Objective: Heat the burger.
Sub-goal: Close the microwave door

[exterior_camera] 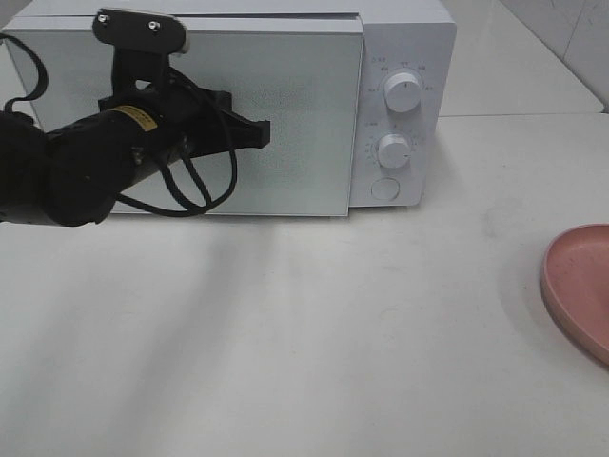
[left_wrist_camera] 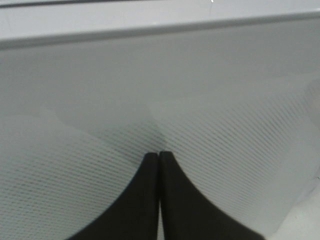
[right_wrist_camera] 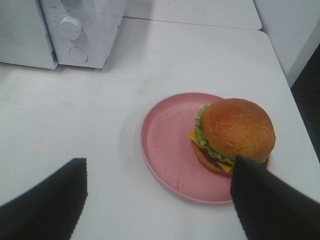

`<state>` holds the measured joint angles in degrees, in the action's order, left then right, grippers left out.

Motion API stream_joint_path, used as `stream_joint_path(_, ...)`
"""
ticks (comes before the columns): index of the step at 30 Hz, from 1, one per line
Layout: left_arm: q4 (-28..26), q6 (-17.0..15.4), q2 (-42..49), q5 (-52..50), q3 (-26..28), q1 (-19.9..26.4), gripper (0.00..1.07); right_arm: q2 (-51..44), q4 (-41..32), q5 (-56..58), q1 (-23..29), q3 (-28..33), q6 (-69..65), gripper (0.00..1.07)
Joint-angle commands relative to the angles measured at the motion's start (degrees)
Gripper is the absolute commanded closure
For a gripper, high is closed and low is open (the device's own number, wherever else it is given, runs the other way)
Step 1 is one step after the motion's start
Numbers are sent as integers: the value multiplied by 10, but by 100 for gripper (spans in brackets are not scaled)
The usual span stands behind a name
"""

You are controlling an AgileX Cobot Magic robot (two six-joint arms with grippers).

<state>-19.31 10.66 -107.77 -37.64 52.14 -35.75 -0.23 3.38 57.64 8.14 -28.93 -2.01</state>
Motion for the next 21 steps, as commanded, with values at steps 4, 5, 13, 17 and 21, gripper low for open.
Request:
stream_joint_path(4,-62,9,-26,-17,58,7,107,-18,1,-7,-2,2,2,32)
stream_joint_path(5,-87,29,-36,-14,74,7,107,-18,1,-7,-2,2,2,32)
stream_joint_path(13,-93,61,-31,58,99,4,107,-18,1,-7,-2,2,2,32)
stream_joint_path(17,-93,61,11,128,64,4,107,-18,1,-7,-2,2,2,32)
stream_joint_path(21,-93,61,42,149,25,4,107,-18,1,-7,-2,2,2,32)
